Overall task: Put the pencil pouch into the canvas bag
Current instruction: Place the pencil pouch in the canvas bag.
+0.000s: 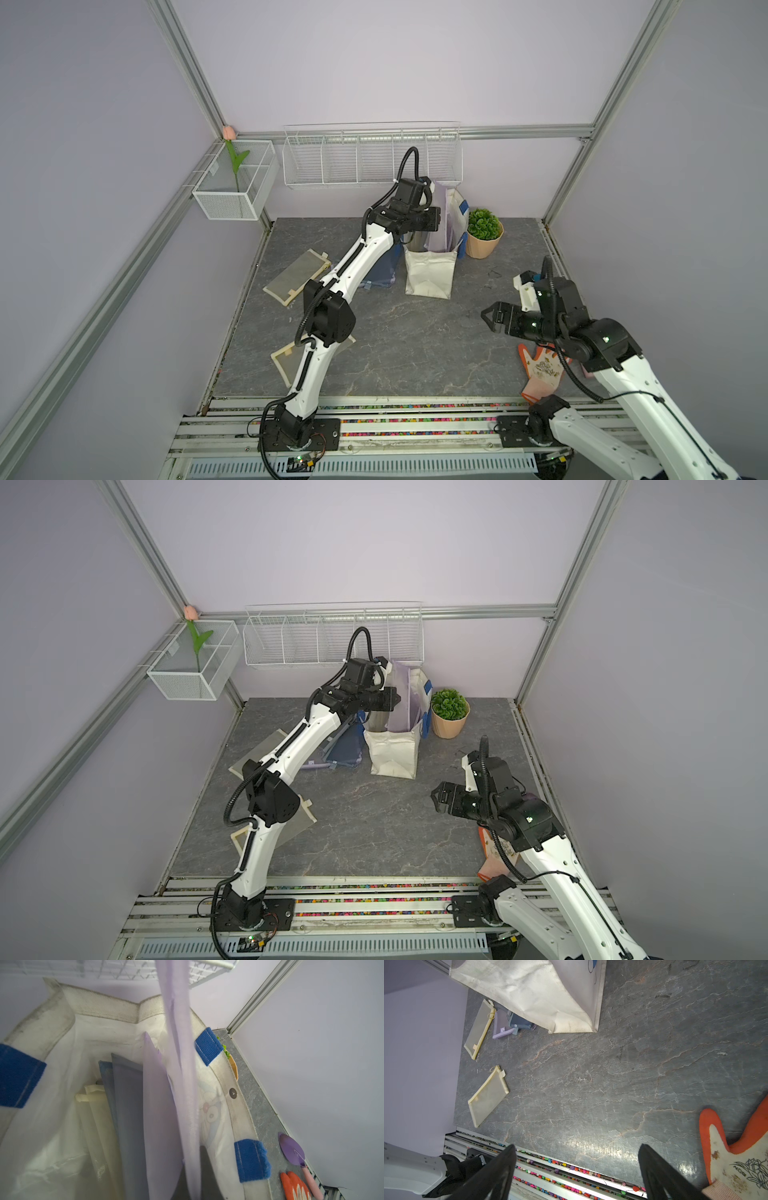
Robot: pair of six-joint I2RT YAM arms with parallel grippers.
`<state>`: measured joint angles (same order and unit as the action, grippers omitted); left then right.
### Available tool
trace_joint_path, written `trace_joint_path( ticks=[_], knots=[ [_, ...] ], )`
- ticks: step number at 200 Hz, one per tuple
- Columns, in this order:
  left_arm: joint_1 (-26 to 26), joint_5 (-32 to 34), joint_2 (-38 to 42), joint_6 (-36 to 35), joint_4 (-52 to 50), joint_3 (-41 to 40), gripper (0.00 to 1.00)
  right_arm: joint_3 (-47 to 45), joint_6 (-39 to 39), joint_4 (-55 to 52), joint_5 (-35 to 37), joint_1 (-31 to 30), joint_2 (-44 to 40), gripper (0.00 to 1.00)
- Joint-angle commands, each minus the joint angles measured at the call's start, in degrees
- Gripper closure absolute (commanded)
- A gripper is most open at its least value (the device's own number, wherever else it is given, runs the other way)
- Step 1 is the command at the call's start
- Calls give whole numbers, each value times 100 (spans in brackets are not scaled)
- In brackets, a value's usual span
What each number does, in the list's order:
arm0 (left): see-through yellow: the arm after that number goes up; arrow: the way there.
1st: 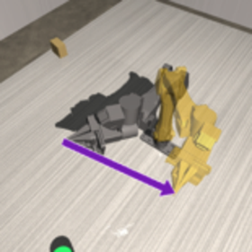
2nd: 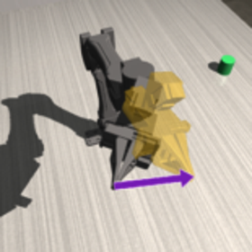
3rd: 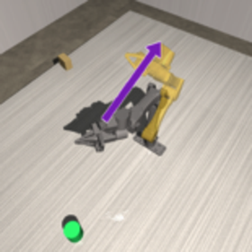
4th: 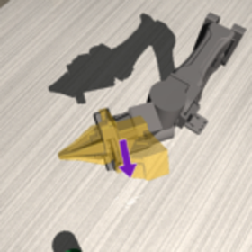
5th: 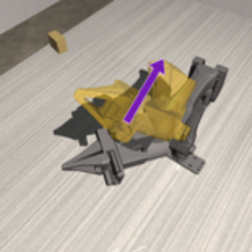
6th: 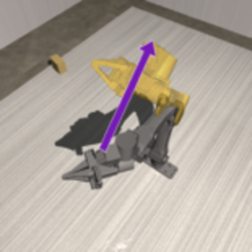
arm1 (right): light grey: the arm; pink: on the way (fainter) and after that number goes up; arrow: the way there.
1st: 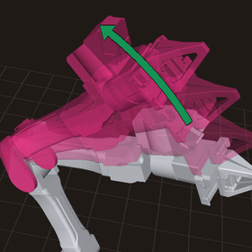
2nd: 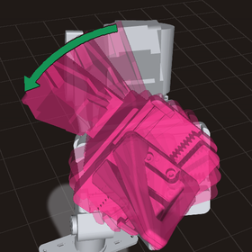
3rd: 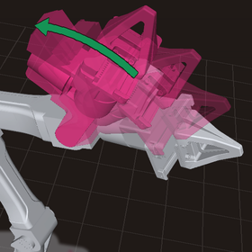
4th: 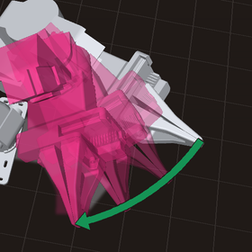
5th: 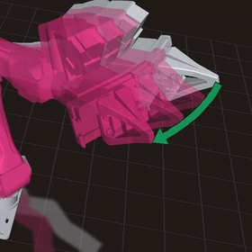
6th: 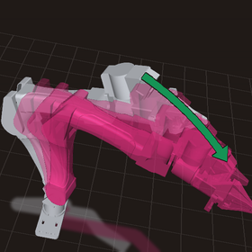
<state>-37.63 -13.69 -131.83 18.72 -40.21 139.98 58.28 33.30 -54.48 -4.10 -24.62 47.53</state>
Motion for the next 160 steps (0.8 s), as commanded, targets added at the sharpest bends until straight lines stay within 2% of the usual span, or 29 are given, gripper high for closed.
trace_joint_path(
  ticks=[1, 46, 82, 106, 129, 160],
  knots=[
    [-79, 32, -121, -96, -183, -38, 100, -68, -87, -173, -18, 58, -177, 7],
    [-84, 59, -580, -27, -330, 510, 100, 58, -135, -314, -34, 111, -168, 7],
    [-92, 156, -422, 89, 27, 13, 100, 93, -80, -318, -15, 116, -247, 7],
    [-87, 226, -483, 51, -60, 102, 100, 19, 16, -283, -8, 124, -353, 7],
    [-87, 149, -326, 9, 26, 86, 80, -47, 105, -261, -5, 124, -448, 7],
    [-87, -150, -211, 21, -33, 373, 62, -275, 197, -85, -135, 128, -569, 7]
  ],
)
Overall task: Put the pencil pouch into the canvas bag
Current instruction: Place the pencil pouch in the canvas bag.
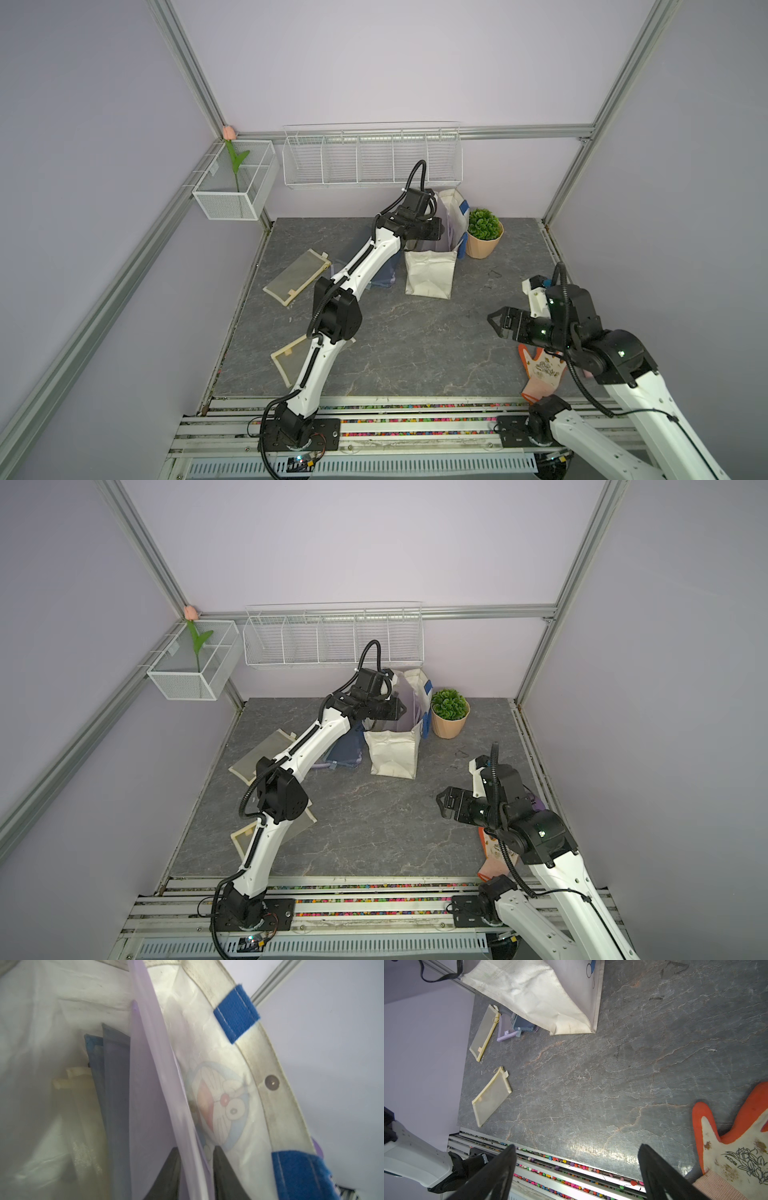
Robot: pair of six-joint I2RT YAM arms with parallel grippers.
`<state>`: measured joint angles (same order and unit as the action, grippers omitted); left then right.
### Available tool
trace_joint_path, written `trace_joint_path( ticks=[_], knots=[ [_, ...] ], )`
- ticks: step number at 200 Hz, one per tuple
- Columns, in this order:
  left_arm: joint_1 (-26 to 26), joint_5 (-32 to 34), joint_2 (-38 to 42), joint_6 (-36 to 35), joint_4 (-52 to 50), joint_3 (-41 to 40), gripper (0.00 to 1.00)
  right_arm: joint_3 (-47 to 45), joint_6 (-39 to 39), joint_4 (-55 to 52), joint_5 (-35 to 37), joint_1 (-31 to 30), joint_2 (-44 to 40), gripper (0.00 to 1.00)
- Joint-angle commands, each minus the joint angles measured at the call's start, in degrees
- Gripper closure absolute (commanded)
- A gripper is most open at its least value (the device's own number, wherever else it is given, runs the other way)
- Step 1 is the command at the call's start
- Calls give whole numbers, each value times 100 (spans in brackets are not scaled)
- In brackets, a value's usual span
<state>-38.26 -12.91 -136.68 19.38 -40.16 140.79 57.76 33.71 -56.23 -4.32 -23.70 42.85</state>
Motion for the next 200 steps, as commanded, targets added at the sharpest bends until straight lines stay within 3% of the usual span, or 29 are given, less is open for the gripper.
trace_joint_path(
  ticks=[1, 40, 61, 94, 120, 159, 200],
  knots=[
    [-24, -233, 269, -42, -54, 309, 61, -226, 159, 92, -113, 34, -106, 7],
    [-24, -53, 684, -257, -621, 432, 55, -290, 157, 507, -123, 32, -98, 7],
    [-24, 90, 1370, -442, -716, -64, 55, -257, 33, 507, -101, 35, 10, 8],
    [-16, -103, 3151, -440, -412, -2058, 43, -450, -58, 616, -168, 32, 127, 8],
    [162, -346, 4539, 38, -237, -3964, 36, -640, -116, 915, -263, 29, 202, 8],
    [881, -389, 6567, 877, -100, -6956, 32, -933, -283, 1516, -660, -77, 531, 9],
    [1773, 49, 7721, 1073, -227, -8857, 31, -1171, -304, 2463, -868, -677, 880, 11]
  ],
)
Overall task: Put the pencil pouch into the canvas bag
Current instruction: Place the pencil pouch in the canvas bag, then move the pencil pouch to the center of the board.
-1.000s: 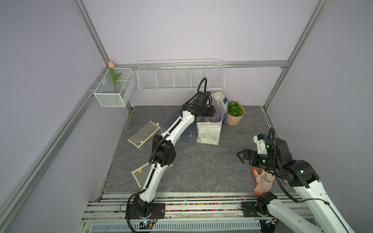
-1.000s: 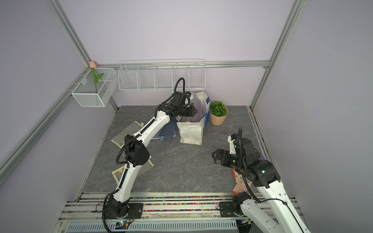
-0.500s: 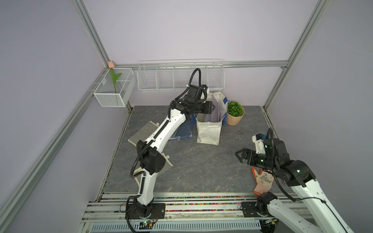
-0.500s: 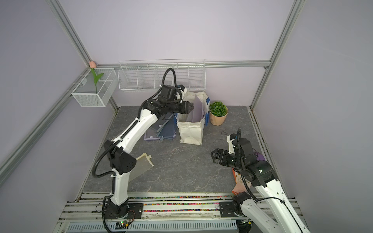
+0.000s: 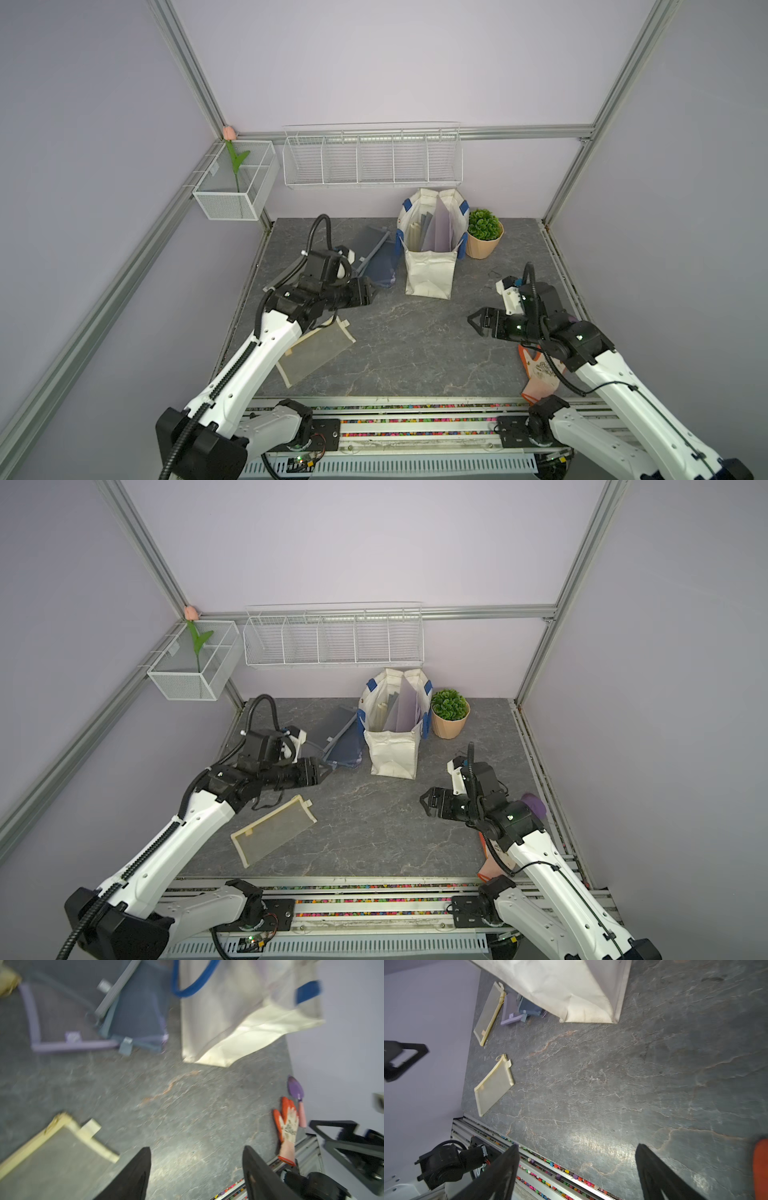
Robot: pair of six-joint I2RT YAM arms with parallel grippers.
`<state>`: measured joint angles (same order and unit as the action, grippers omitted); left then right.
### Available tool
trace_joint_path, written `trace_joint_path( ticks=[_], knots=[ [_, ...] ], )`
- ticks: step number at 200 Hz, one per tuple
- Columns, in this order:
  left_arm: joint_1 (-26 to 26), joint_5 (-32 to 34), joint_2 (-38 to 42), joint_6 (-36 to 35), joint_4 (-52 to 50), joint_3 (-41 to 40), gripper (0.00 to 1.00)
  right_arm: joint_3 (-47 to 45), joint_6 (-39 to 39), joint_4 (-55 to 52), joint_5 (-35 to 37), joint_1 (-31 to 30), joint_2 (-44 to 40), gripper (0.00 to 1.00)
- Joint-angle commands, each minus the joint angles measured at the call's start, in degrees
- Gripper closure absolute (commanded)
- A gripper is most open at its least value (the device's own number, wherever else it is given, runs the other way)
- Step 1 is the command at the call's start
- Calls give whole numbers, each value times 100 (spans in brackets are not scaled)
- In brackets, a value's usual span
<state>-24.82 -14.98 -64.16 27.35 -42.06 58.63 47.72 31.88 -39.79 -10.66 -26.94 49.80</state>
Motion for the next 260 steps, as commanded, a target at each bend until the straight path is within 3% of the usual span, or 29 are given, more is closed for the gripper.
trace_joint_path(
  ticks=[1, 18, 31, 82, 135, 178, 218, 239, 260],
  knots=[
    [467, 254, 481, 282, -24, -672, 31, -176, -120, 843, -230, -381, 195, 11],
    [1038, 69, 453, 391, 156, -1209, 31, -246, -98, 1113, -176, -724, 491, 11],
    [1191, 73, 336, 451, 223, -1475, 31, -235, -50, 1246, -108, -965, 719, 11],
    [1200, -8, -469, 833, 935, -2110, 28, -308, 258, 1806, 45, -1441, 1090, 11],
    [1098, -189, -1342, 1058, 1756, -2579, 29, -447, 693, 1372, 554, -1624, 1235, 11],
    [-87, -534, -1926, 1954, 2837, -2488, 29, -345, 680, 864, 899, -1622, 1167, 11],
    [-1611, -664, -2886, 2611, 3599, -1286, 29, -450, 868, 584, 1049, -1580, 1224, 11],
    [-1939, -985, -3262, 2495, 3749, -635, 29, -542, 942, 661, 1011, -1556, 1173, 11],
    [-1983, -1181, -3063, 2256, 3546, -442, 29, -580, 935, 724, 950, -1546, 1163, 11]
  ],
)
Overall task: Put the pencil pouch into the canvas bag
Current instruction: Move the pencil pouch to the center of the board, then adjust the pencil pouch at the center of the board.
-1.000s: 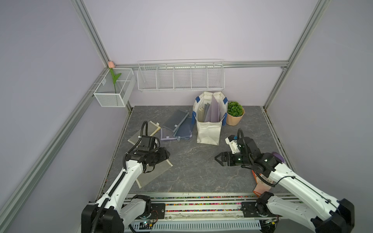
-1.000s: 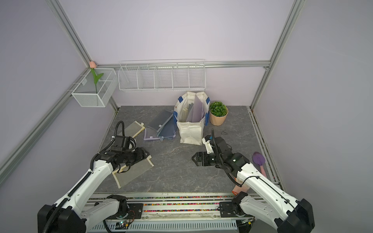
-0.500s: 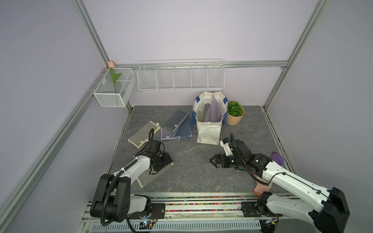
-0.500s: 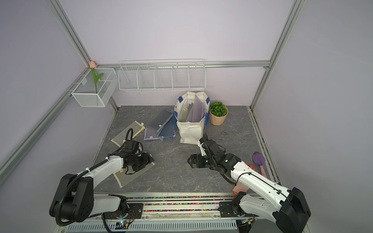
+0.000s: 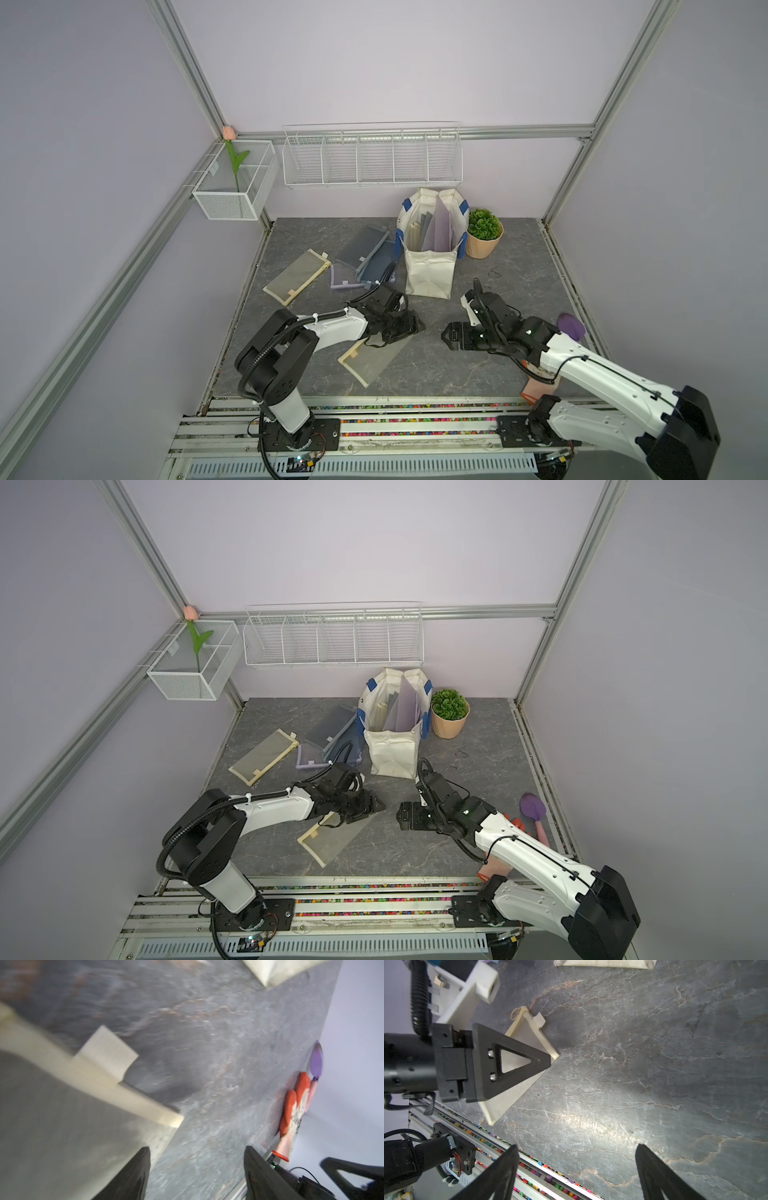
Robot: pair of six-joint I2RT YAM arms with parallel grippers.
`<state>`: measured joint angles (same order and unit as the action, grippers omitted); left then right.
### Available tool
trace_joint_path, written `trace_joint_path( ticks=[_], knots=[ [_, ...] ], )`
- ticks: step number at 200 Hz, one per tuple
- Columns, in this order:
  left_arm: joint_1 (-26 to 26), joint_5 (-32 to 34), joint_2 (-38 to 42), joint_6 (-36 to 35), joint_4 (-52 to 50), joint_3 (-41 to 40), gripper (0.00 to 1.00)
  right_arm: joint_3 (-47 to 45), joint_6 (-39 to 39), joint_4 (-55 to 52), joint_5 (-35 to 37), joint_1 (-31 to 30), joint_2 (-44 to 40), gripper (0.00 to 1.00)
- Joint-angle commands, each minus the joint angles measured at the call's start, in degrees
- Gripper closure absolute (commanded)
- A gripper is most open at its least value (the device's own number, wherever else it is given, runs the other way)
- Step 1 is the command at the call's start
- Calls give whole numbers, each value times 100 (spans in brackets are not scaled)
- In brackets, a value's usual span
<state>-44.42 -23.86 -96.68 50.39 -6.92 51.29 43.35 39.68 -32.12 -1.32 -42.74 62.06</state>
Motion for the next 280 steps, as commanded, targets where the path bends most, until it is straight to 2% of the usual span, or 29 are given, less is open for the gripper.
trace_joint_path(
  ticks=[1, 26, 39, 80, 102, 142, 172, 201, 247, 280],
  knots=[
    [-22, -294, 205, -65, 1, 298, 29, -138, 155, -33, 13, 32, -63, 11],
    [57, 173, 984, -641, -1235, 252, 29, -148, 63, 122, -74, 39, 26, 11],
    [305, 331, 1462, -715, -1732, -31, 29, -122, -16, 274, -159, 39, 171, 11],
    [1488, 782, 3217, -669, -2889, -1227, 28, 468, -572, 931, -512, 4, 1331, 11],
    [1760, 1123, 3984, -515, -3241, -1683, 27, 998, -799, 1319, -772, -26, 2136, 11],
    [1923, 1184, 4645, -74, -3634, -2344, 26, 1753, -1057, 1715, -1082, -90, 3419, 9],
    [1928, 982, 4882, 371, -3400, -2906, 25, 2171, -1193, 1766, -1180, -109, 4173, 8],
    [1934, 784, 4854, 525, -2749, -3264, 24, 2186, -1156, 1902, -1319, -144, 4484, 7],
    [1934, 630, 4419, 761, -1463, -3347, 26, 1814, -1057, 2001, -1446, -188, 4275, 5],
    [1944, 617, 3451, 637, -697, -3103, 29, 1310, -841, 2263, -1595, -350, 3920, 5]
  ],
)
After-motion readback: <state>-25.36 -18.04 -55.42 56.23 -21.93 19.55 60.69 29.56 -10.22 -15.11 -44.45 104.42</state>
